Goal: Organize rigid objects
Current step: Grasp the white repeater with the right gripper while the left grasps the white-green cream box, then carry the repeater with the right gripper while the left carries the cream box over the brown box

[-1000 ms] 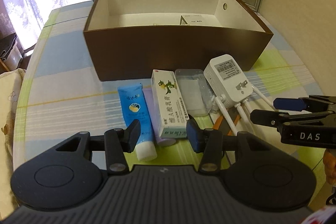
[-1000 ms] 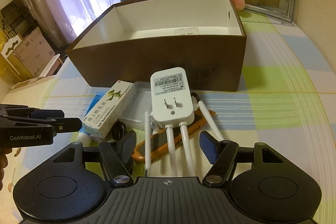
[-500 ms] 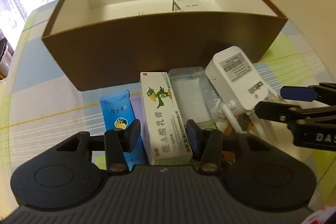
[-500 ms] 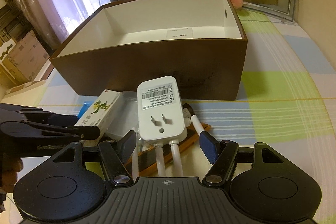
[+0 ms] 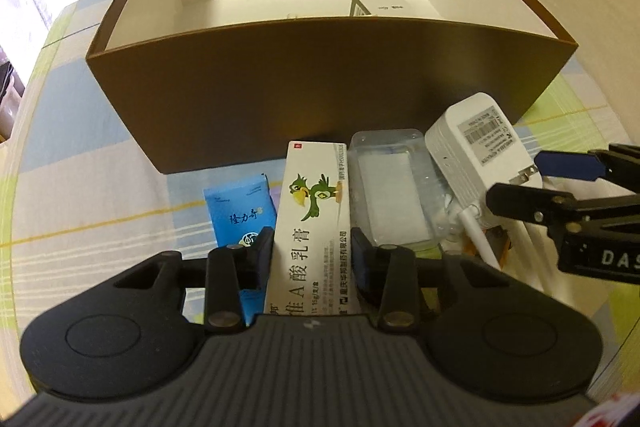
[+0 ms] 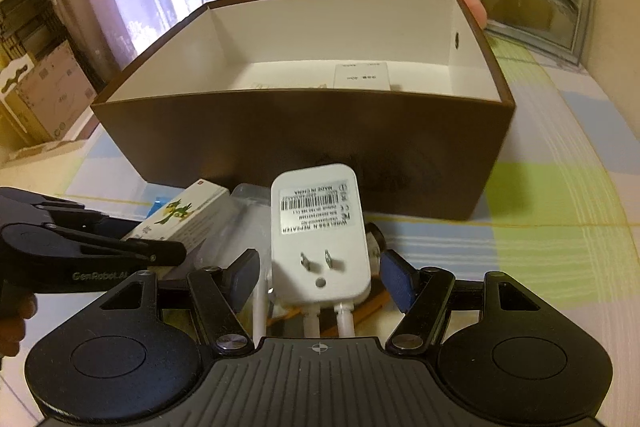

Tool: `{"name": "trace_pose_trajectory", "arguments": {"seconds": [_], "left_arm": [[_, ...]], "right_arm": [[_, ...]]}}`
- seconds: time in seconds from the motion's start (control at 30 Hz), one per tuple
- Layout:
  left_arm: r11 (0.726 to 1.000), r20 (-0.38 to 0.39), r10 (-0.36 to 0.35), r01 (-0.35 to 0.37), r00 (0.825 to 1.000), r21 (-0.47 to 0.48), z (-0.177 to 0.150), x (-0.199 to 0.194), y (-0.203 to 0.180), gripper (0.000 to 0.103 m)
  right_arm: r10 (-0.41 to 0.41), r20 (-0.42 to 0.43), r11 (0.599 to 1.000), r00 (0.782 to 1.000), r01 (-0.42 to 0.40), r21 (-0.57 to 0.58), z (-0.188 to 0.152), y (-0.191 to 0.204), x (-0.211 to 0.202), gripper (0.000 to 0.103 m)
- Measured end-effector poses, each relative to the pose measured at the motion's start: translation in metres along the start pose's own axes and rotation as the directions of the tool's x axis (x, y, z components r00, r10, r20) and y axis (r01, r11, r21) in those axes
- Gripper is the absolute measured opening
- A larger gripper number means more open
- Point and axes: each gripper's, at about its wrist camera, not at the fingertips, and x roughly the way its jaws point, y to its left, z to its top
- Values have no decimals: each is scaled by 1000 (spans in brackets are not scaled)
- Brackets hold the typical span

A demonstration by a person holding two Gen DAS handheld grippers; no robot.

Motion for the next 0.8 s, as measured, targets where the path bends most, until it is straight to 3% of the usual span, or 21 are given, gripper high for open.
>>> {"name": "trace_pose_trajectory", "arguments": {"seconds": [0.27, 0.33, 0.5, 0.8], "left_arm": [[1000, -7, 17, -17, 1000, 19, 4, 10, -5, 35], [1000, -1, 18, -18, 1000, 23, 4, 10, -5, 34], [998, 20, 40, -41, 999, 50, 1, 8, -10, 34], [997, 64, 63, -65, 996, 45, -3, -11, -8, 34]], "right_arm": [[-60, 9, 996, 998, 61, -70, 5, 9, 19, 63], [-61, 9, 995, 998, 61, -83, 3, 11, 24, 53], [-85, 23, 989, 996, 87, -117, -2, 17, 28, 53], [-81, 36, 995, 996, 83, -52, -6, 4, 12, 53]]}}
